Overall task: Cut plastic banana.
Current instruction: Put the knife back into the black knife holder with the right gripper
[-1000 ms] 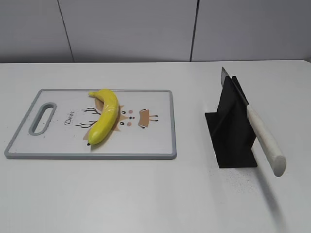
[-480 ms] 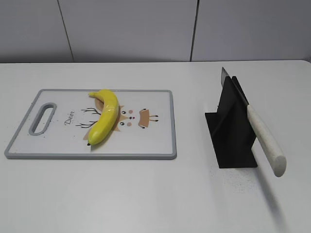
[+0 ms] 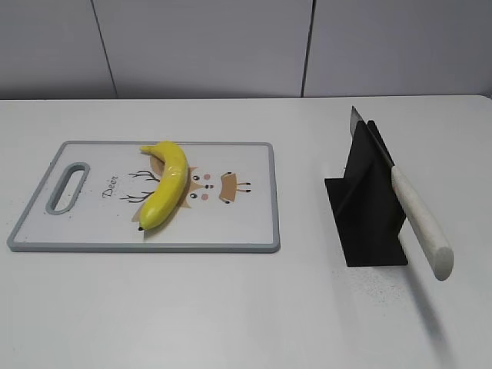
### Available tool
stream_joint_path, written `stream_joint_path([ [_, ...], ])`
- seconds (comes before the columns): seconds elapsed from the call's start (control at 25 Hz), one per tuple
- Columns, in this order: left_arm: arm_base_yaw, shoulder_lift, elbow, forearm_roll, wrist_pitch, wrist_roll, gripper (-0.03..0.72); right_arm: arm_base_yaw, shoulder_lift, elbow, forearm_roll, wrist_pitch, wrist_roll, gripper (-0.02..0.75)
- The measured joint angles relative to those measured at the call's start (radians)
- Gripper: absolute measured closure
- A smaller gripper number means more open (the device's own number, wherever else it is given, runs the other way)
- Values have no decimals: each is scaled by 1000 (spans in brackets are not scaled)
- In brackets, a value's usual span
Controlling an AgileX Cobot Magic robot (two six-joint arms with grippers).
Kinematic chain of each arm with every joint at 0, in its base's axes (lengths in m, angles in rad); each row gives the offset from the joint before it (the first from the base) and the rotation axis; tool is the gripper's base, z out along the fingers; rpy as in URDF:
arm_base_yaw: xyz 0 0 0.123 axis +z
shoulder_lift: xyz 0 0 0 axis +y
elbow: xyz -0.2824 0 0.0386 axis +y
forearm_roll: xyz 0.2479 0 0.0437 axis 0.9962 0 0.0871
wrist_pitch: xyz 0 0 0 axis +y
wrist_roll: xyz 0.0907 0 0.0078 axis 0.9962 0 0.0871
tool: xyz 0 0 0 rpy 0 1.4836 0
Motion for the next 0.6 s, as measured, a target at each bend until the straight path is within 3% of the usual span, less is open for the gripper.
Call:
stream_joint_path([
  [0.6,0,0,0,0,0,0,167,0,0,0,1,0,-1,160],
])
